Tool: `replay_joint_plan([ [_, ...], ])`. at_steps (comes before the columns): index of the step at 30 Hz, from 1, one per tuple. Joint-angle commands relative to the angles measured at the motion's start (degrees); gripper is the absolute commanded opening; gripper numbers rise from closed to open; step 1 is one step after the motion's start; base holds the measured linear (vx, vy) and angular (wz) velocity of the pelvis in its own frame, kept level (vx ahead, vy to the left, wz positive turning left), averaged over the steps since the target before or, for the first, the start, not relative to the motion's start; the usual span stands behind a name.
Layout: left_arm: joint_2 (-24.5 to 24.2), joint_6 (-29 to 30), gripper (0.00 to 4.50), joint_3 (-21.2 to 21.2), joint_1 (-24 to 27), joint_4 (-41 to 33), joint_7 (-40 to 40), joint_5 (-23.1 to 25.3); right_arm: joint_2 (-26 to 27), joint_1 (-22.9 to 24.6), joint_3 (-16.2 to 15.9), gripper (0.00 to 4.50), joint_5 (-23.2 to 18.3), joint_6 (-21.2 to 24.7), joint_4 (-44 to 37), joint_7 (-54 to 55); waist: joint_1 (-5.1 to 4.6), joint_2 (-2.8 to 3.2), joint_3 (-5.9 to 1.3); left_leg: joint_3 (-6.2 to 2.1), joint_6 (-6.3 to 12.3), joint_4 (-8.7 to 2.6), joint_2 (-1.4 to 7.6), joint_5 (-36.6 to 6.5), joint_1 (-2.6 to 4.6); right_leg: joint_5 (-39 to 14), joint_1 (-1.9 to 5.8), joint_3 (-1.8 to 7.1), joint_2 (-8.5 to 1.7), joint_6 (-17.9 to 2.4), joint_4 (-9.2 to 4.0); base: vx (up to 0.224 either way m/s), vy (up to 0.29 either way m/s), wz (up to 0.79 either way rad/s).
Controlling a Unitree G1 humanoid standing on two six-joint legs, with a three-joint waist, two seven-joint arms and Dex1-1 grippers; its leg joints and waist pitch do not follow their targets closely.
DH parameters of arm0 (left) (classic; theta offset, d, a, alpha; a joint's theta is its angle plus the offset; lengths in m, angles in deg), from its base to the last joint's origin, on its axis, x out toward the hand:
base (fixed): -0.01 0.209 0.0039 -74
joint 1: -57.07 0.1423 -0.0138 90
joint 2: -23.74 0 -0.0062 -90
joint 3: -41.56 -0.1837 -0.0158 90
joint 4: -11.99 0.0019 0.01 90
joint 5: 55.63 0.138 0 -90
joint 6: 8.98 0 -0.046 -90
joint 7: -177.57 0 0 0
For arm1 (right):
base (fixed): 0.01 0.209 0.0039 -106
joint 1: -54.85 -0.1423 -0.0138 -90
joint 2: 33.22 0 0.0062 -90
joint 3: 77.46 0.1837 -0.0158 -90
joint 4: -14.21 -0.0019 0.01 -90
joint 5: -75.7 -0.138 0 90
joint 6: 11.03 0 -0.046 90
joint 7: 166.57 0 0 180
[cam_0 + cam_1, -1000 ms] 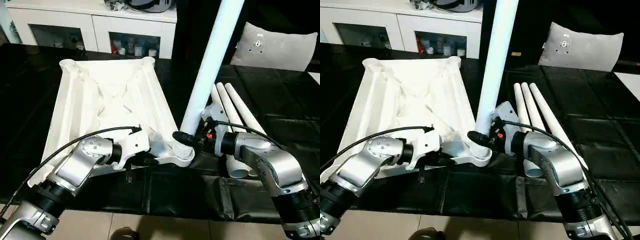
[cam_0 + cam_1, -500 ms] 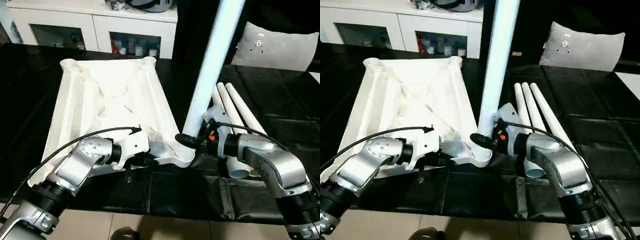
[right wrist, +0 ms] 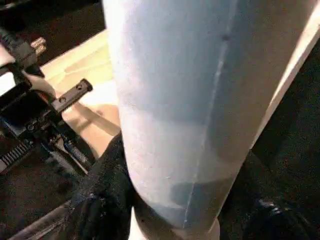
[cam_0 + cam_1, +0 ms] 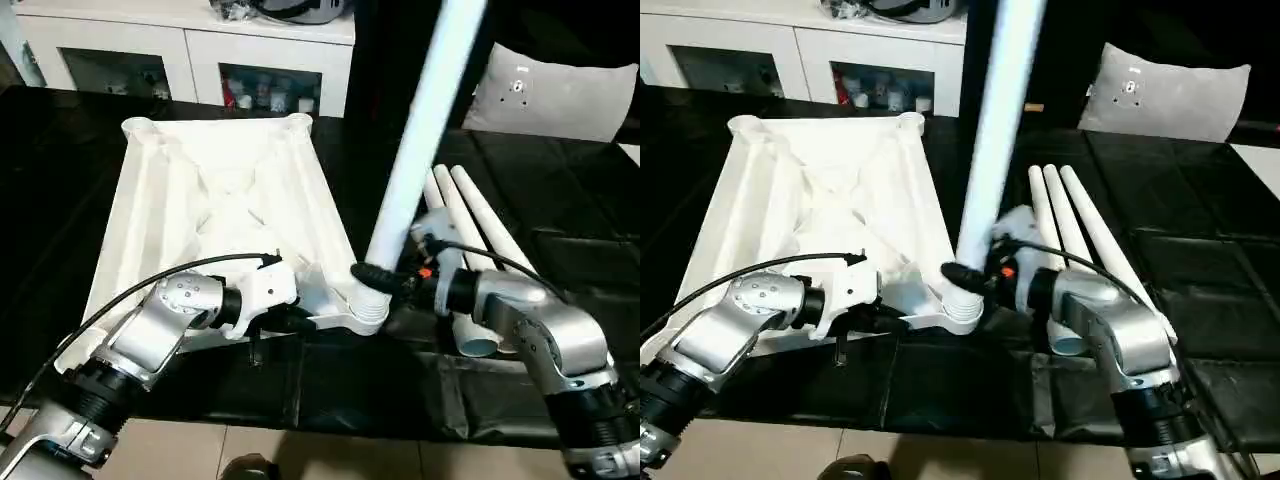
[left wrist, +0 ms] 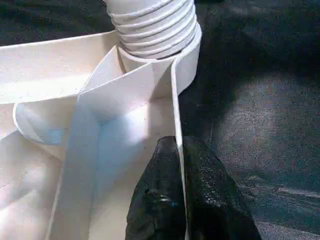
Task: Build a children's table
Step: Insert table leg to table base
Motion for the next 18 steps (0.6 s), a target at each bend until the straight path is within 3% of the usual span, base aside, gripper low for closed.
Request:
replay_joint_plan([
  [1, 0.25, -0.56, 0.00, 0.32, -0.46, -0.51, -1.02, -0.22, -0.06, 1.96, -0.13, 1.87, -0.07, 1.11, 2.40, -0.45, -0.39, 0.74, -3.59, -3.10, -4.35, -4.82, 6.75, -16.20, 2.36, -7.10, 0.14, 3.53, -8.03, -12.15, -4.52, 0.000, 0.000, 0.00],
  [5, 0.48, -0.05, 0.00, 1.09, -0.43, -0.66, -1.09, -0.73, 1.60, 4.12, 2.68, 1.87, -1.26, 0.04, 4.64, 0.29, -0.13, 0.90, -3.72, -3.02, -3.78, -4.72, 6.75, -15.26, 2.25, -6.10, 0.26, 3.55, -8.23, -12.34, -4.54, 0.000, 0.000, 0.00],
  [10, 0.72, 0.07, 0.00, 1.32, -0.58, -0.46, -0.93, -0.89, 2.48, 6.63, 3.33, 1.87, -0.29, -3.02, 5.05, 1.67, -0.16, 1.18, -3.58, -3.15, -4.28, -4.94, 6.79, -17.26, 2.35, -8.72, 0.10, 3.52, -8.13, -11.87, -4.79, 0.000, 0.000, 0.00],
  [11, 0.82, 0.12, 0.00, 1.41, -0.65, -0.39, -0.86, -0.91, 2.26, 8.07, 2.66, 1.87, 0.84, -5.27, 4.38, 2.20, -0.12, 1.48, -3.57, -3.22, -4.58, -4.93, 6.76, -18.07, 2.42, -9.59, 0.04, 3.56, -8.22, -11.75, -4.89, 0.000, 0.000, 0.00],
  [13, 0.81, 0.17, 0.00, 1.44, -0.62, -0.47, -0.83, -0.93, 1.95, 8.86, 1.92, 1.87, 1.92, -6.71, 3.75, 2.53, -0.11, 1.25, -3.50, -3.20, -4.70, -5.00, 6.80, -18.76, 2.42, -10.44, 0.00, 3.63, -8.24, -11.33, -5.08, 0.000, 0.000, 0.00],
  [18, 0.95, 0.25, 0.00, 1.41, -0.64, -0.49, -0.76, -0.84, 0.15, 10.19, -1.75, 1.87, 8.08, -11.25, 2.74, 3.58, -0.21, 1.47, -3.44, -3.29, -4.76, -5.08, 6.80, -19.44, 2.53, -12.11, -0.24, 3.76, -8.11, -10.64, -5.24, 0.000, 0.000, 0.00],
])
